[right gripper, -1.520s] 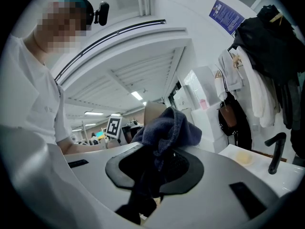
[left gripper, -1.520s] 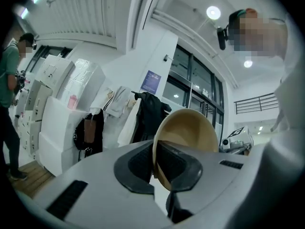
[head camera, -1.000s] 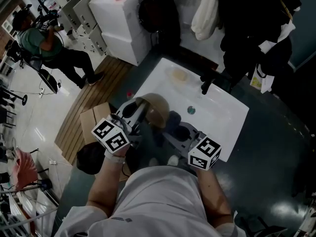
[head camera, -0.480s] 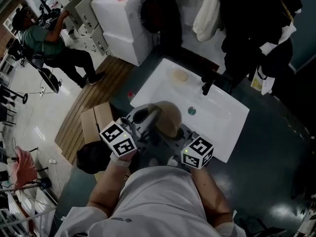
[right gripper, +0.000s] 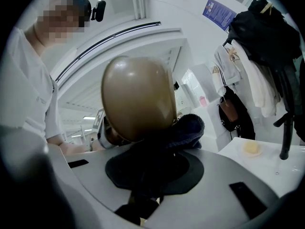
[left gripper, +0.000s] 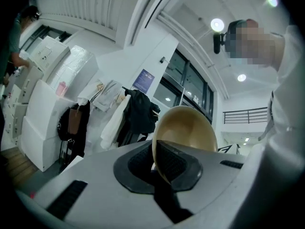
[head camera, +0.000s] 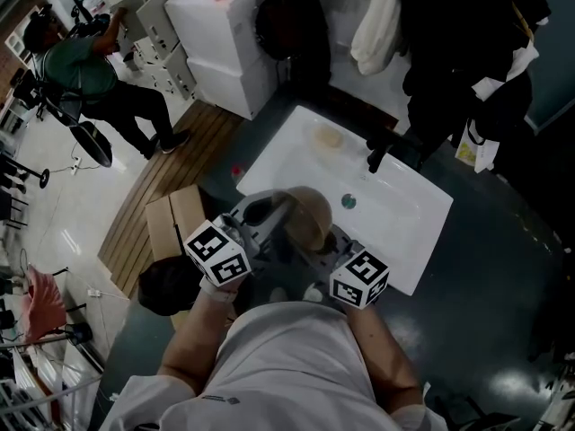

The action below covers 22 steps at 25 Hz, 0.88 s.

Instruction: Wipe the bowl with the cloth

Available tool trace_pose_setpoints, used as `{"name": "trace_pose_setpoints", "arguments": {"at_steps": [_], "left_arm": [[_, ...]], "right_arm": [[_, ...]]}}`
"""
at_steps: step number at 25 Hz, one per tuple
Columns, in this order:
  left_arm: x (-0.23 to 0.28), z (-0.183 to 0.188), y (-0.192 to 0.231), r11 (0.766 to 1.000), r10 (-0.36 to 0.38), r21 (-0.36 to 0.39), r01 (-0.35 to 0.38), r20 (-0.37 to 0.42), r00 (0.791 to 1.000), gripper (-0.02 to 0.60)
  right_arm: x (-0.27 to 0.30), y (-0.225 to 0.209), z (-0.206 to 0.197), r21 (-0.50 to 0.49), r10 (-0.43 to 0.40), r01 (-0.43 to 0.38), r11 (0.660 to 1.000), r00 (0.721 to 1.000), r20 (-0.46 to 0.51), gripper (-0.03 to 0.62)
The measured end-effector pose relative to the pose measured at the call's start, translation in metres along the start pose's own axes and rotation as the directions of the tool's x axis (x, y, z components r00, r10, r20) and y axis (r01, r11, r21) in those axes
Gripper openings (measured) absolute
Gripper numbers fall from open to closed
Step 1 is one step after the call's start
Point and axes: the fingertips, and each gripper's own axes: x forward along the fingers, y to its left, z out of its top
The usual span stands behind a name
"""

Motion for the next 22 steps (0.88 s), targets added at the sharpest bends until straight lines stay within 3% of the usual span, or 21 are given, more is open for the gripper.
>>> {"name": "trace_pose_setpoints", "arguments": {"at_steps": [11, 22], "left_arm": [[-0.024, 0.022, 0.052, 0.982, 0.184, 0.037, -0.185, 0.044, 0.982, 0.018], [-0.032, 0.007, 0.056, 0.973, 0.170, 0.169, -0.157, -0.070, 0.983, 0.018]], "right_arm": [[-0.016, -0.005, 0.021, -0.009, -0.019, 0.019, 1.000, 0.998, 0.068, 0.086], [-0.038, -0.005, 0.065, 0.033, -0.027, 0.021, 0.999, 0.974, 0.223, 0.086]]}}
